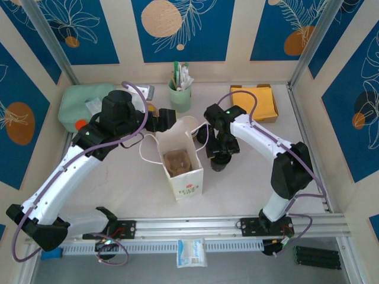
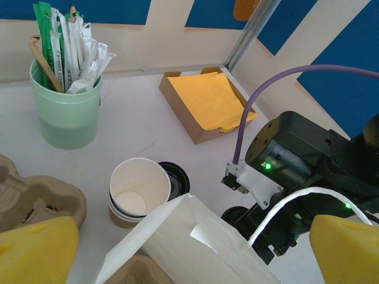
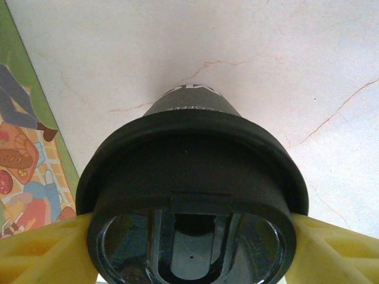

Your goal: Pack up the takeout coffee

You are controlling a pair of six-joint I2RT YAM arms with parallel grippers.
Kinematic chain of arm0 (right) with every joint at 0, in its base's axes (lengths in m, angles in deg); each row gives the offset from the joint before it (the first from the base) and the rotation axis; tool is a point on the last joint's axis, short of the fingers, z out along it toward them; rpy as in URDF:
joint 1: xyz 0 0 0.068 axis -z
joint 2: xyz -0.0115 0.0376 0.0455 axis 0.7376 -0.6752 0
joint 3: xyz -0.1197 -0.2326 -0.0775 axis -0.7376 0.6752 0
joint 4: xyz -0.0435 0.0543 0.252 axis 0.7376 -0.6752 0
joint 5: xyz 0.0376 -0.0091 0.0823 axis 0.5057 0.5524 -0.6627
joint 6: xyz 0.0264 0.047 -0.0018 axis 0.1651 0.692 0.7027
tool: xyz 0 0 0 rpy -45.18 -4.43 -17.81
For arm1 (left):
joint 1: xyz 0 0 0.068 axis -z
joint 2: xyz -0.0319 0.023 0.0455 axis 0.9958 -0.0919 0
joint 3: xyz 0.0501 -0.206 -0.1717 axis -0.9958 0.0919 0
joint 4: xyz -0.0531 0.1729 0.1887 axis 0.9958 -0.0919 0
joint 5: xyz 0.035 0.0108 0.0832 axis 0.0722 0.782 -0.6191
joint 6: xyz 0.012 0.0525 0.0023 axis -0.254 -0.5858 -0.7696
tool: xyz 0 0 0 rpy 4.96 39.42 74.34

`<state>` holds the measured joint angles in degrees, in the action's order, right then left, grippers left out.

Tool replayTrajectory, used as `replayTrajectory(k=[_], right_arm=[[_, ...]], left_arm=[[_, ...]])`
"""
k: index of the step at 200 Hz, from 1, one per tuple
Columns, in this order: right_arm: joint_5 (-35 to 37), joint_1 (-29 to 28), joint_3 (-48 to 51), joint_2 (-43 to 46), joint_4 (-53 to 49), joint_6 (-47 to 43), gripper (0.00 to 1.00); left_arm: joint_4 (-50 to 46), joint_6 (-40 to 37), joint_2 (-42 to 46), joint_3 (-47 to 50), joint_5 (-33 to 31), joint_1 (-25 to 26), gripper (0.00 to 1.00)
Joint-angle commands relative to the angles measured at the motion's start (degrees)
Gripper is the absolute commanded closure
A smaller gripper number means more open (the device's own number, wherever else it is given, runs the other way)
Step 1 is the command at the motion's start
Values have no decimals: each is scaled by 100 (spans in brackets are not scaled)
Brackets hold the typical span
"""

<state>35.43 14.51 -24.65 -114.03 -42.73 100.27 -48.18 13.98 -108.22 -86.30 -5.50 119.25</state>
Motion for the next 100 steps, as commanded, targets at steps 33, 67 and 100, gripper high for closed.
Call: replayTrajectory(k=[33,67,100], right_arm=[[174,-92,281,31,29,220,31],[208,-92,35,205,-108,223,32],[183,-56,-206,290,-243,189,32]], left_arm=[[-66,35,95,-138,0,13,1],[-75,17,104,-140,-42,17,1],[-123,-57,104,-166,-97,19,1]])
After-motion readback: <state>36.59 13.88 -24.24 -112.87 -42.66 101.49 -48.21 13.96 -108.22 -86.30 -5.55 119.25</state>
